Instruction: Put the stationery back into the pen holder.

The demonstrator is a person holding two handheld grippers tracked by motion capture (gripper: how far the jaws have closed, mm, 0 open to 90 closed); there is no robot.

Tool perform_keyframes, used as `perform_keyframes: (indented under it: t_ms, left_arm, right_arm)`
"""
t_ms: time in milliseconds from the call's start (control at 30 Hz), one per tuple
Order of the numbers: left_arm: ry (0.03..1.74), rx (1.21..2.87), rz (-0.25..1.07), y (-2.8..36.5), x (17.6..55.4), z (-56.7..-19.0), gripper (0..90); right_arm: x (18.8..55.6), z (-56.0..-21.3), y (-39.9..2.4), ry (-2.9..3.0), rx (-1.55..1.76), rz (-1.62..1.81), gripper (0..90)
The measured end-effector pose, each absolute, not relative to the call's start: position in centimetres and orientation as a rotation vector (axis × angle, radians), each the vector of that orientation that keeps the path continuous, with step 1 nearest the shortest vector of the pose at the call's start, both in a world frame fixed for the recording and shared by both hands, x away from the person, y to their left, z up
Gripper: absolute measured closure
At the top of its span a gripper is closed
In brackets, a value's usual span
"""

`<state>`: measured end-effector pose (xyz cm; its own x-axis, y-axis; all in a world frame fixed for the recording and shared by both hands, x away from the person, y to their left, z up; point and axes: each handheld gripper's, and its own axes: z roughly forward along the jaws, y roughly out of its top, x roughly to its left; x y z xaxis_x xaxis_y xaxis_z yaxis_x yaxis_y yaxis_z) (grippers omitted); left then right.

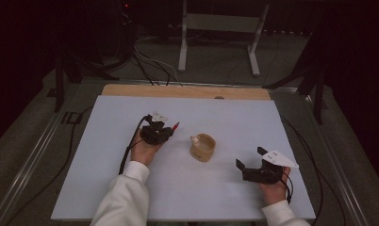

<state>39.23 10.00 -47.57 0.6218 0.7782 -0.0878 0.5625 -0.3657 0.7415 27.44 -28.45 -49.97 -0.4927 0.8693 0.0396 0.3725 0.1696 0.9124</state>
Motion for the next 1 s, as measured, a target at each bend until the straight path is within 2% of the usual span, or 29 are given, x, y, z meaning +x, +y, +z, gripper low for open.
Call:
perform_keyframes:
  t_ms: [1000]
  left_arm:
    - [0.970, 2.005, 0.360, 9.3, 38.7, -43.5, 80.5]
  right_arm:
    - [27.5, -50.1, -28.4, 1.956, 1.170, 1.301, 0.0]
